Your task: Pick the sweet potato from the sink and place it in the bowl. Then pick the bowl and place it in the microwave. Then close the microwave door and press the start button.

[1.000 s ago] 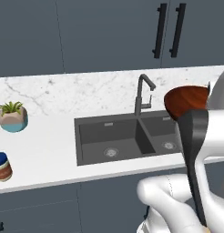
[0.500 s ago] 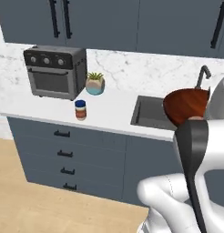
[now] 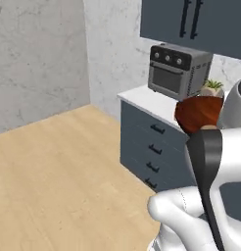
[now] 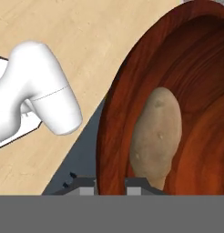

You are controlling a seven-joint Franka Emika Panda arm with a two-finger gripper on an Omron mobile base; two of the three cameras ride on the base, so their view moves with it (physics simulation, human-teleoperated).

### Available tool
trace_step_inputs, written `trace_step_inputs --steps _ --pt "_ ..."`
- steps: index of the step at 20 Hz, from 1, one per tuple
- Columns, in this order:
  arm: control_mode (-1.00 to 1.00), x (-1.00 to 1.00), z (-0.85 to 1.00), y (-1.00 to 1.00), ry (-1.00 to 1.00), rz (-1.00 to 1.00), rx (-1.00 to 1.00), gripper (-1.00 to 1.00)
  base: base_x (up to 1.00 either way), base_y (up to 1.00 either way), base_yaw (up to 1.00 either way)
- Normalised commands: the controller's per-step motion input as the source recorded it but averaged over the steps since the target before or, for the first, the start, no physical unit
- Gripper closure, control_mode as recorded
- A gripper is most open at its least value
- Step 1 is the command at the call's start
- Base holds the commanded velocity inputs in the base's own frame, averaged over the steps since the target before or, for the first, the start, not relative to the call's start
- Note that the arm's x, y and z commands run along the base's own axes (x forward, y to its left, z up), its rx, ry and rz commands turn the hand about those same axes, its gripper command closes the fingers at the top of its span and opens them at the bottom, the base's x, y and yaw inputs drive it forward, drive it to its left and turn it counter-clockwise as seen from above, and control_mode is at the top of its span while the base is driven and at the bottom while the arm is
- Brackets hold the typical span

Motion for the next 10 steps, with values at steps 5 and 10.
trace_step_inputs --steps 5,10 --pt "1.00 0.00 0.00 0.00 0.00 0.00 0.00 1.00 -0.08 0.12 1.00" --pt "1.00 0.00 0.00 0.00 0.00 0.00 0.00 1.00 -0.09 0.13 1.00"
